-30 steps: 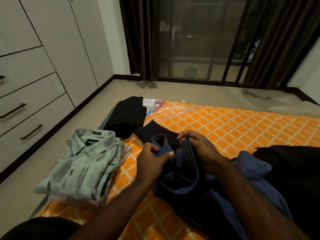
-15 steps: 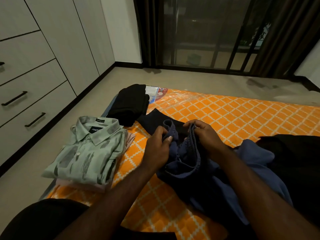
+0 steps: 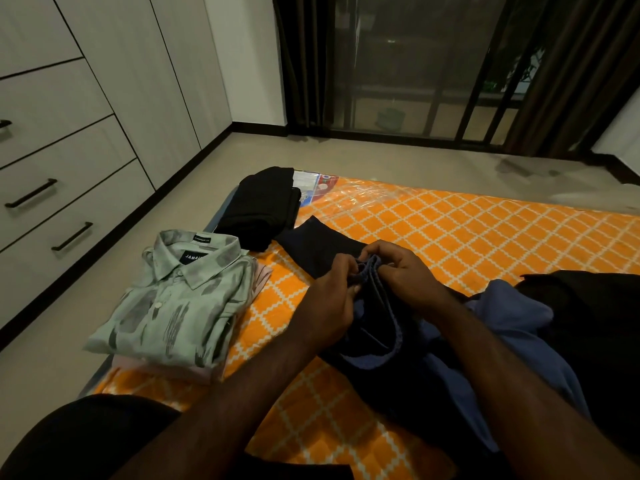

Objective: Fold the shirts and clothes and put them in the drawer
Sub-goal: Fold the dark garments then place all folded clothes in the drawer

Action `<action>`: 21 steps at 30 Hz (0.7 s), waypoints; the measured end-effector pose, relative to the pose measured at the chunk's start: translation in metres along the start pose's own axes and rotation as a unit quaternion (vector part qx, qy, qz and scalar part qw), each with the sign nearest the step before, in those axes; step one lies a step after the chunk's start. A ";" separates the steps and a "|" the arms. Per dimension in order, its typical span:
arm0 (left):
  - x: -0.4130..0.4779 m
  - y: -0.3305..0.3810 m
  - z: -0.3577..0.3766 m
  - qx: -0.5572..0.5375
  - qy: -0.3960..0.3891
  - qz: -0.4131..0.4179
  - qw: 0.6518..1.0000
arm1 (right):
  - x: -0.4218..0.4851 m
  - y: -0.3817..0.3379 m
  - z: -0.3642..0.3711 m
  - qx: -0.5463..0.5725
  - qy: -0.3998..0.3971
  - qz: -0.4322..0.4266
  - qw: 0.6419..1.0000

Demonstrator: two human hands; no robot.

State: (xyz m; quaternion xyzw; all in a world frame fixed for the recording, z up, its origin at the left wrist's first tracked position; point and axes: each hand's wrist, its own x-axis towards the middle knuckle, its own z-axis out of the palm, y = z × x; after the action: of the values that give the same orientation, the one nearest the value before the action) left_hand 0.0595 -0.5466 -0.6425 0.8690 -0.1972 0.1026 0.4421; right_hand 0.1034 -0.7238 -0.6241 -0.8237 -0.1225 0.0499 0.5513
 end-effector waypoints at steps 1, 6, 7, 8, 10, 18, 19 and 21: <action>-0.001 0.003 -0.001 0.018 0.021 0.001 1.000 | 0.001 0.001 0.000 -0.016 0.016 0.001 1.000; -0.001 0.014 0.005 0.272 0.092 0.203 0.936 | 0.003 0.005 0.002 -0.023 0.106 0.027 0.994; -0.001 0.018 0.008 0.231 0.051 0.214 0.948 | 0.003 0.006 0.002 -0.021 0.122 0.033 0.992; -0.003 0.022 0.011 0.179 0.001 0.199 0.964 | 0.003 0.007 0.002 -0.022 0.137 0.036 0.990; -0.008 0.023 0.017 0.094 -0.072 0.098 0.988 | 0.002 0.008 0.001 -0.017 0.154 0.038 0.987; -0.010 0.025 0.012 0.121 -0.221 -0.001 0.968 | 0.003 0.006 0.000 -0.007 0.171 0.002 0.985; -0.009 0.023 0.012 0.130 -0.260 0.004 0.957 | 0.004 0.007 -0.002 -0.003 0.181 0.001 0.984; -0.010 0.021 0.008 0.138 -0.326 -0.003 0.935 | 0.003 0.010 -0.004 0.002 0.201 -0.003 0.980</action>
State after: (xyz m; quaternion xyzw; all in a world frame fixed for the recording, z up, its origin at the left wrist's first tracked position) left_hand 0.0411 -0.5619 -0.6353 0.9076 -0.3121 -0.1612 0.2298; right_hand 0.1090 -0.7301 -0.6312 -0.8153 -0.0114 -0.1175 0.5668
